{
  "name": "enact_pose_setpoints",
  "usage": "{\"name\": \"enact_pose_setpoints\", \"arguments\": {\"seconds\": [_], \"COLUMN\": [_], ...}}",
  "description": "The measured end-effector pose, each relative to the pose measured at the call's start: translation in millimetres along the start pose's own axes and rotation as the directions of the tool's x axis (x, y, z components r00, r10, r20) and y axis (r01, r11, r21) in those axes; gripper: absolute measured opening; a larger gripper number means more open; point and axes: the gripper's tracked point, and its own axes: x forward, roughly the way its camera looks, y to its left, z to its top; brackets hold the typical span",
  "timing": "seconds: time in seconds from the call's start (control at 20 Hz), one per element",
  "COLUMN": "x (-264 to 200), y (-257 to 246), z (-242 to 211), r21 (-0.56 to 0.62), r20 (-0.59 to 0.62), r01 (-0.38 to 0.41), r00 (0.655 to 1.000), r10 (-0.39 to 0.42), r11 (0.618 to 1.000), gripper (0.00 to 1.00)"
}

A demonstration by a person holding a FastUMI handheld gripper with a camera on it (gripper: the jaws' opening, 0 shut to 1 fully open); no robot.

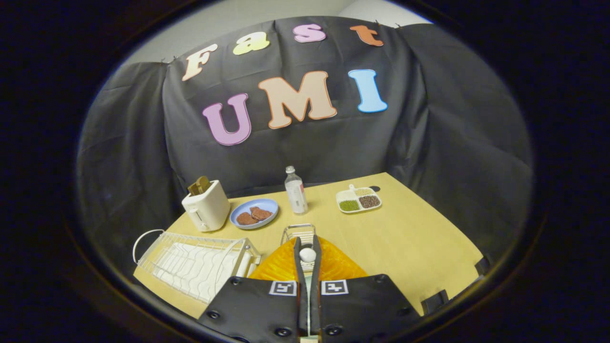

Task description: Take the plate from the dish rack, then take the spoon from the basket and place it into the plate.

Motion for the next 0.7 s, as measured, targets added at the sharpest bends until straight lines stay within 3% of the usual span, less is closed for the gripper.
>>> {"name": "enact_pose_setpoints", "arguments": {"seconds": [0.7], "x": [-35], "y": [-22], "z": [-57], "r21": [0.025], "r20": [-0.103], "r01": [0.050], "r00": [0.994], "r10": [-0.047], "r11": [0.998], "gripper": [0.05]}}
